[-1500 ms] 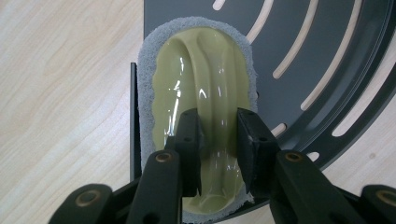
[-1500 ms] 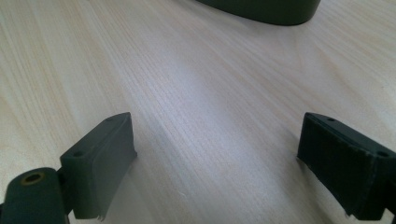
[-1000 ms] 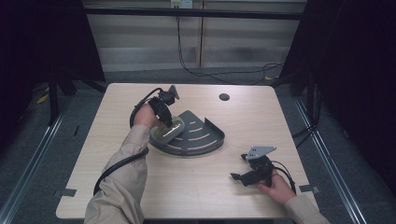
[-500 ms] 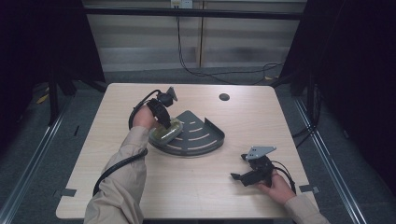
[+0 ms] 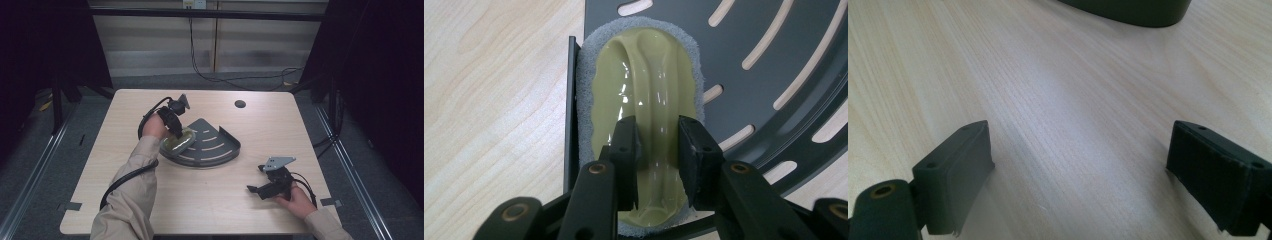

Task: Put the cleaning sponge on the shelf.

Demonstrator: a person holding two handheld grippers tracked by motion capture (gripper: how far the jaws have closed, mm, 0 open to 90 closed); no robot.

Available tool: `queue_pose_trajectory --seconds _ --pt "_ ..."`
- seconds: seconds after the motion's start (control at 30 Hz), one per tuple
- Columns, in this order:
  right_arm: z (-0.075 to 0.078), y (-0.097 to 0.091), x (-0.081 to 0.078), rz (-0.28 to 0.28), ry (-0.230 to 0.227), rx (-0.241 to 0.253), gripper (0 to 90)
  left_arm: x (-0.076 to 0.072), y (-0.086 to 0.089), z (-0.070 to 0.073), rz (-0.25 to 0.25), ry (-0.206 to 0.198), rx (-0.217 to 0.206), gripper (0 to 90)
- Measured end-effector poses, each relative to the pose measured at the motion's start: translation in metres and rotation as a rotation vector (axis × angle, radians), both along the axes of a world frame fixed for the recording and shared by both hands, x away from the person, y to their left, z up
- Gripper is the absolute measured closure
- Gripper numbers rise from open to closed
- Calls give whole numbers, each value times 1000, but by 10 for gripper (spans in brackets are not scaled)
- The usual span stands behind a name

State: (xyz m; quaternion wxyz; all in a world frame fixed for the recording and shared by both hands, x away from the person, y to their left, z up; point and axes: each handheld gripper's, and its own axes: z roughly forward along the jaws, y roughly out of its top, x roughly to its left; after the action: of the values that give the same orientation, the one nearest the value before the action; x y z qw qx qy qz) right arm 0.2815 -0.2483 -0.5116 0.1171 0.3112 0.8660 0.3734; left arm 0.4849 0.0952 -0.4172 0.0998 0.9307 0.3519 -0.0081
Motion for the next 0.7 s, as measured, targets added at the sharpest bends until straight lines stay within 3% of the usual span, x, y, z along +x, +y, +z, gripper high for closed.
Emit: queue_pose_trajectory --seconds 0.37,0.7 --pt "0 0 0 1 -1 0 104 0 2 1 18 -8 2 668" --pt "0 0 0 -1 0 0 104 -2 4 4 34 -25 17 556"
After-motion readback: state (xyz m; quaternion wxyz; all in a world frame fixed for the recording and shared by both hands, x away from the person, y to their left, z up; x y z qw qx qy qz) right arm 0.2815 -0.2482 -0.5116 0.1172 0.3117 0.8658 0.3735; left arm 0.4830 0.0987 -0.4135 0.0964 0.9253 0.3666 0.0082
